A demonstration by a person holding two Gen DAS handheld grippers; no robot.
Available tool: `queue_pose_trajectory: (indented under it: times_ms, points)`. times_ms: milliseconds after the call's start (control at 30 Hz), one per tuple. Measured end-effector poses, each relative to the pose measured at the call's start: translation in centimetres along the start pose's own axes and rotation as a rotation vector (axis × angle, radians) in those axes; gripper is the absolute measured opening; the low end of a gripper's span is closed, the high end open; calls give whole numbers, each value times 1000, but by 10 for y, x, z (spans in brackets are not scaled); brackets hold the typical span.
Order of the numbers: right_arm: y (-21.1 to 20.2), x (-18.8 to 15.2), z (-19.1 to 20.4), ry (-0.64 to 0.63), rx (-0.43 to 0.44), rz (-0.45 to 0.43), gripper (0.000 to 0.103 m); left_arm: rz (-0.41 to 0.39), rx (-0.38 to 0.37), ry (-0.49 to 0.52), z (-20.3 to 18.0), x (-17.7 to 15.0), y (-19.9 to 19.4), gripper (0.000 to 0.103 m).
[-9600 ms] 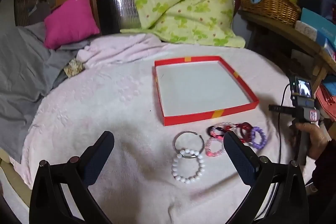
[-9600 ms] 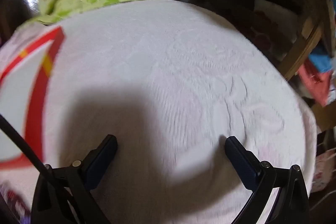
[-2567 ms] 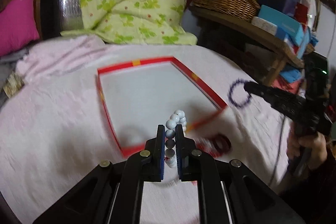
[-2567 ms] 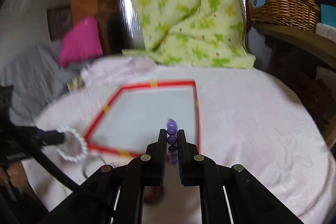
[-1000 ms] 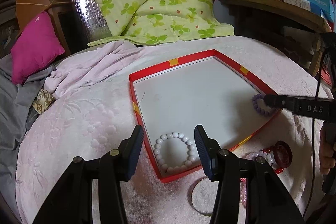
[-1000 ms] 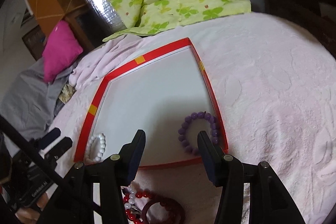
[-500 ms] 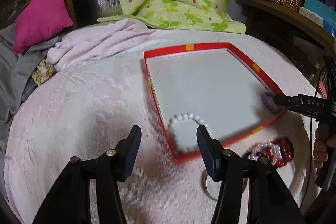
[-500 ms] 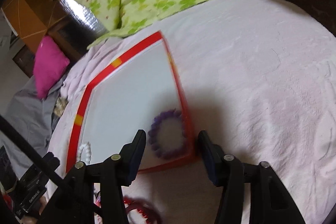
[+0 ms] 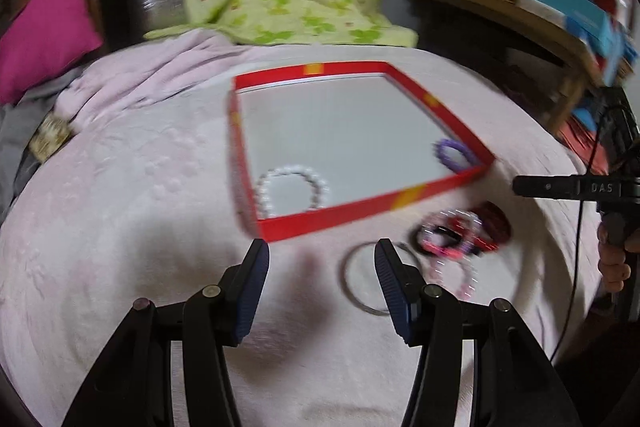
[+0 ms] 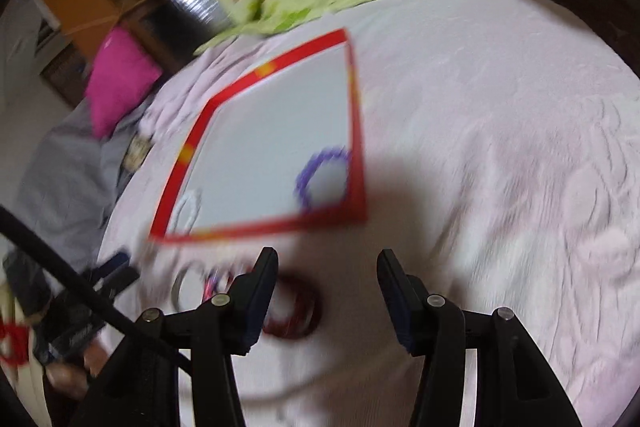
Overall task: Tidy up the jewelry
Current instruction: 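Move both tools back toward the remaining bracelets beside the box, then grasp the pink-and-clear bead bracelet with the left tool while the right tool grasps the dark maroon bangle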
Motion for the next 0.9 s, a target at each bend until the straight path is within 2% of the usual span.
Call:
queue_pose_trajectory:
  times_ms: [100, 200, 267, 333, 400, 467, 567, 733, 900]
  points:
    - [2, -17, 8, -65, 12, 28, 55, -11, -50, 42, -19, 5, 0, 56]
    - [11, -28, 1, -88, -34, 46, 54, -10, -80, 83, -35, 8, 3, 56]
    - [15, -26, -4, -77, -46, 37, 40, -3, -102, 111, -46, 10, 7, 56]
    - [17, -21, -3, -90, -44, 29, 39, 3, -126, 131, -57, 11, 10, 56]
    - [21, -19, -2, -104, -47, 32, 33, 7, -150, 141, -65, 12, 13, 56]
    - [24, -21, -1, -127, -56, 39, 18, 11, -182, 159, -77, 14, 17, 56]
    - [24, -21, -1, -167, -72, 40, 7, 16, -232, 183, -94, 15, 20, 56]
    - [19, -16, -7, -169, -90, 22, 5, 24, -262, 210, -110, 18, 30, 56]
    - [14, -8, -21, -127, -95, 16, 5, 10, -300, 177, -115, 26, 39, 53]
Point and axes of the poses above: each gripper's, at about its wrist camera, not at the fingertips, and y roughly the way its jaws point, z to its left, x to its top, the point moved 10 cm from there along y, roughly the way its jaws point, and after that the axes turned 15 degrees about y, right-handed, at the moved point
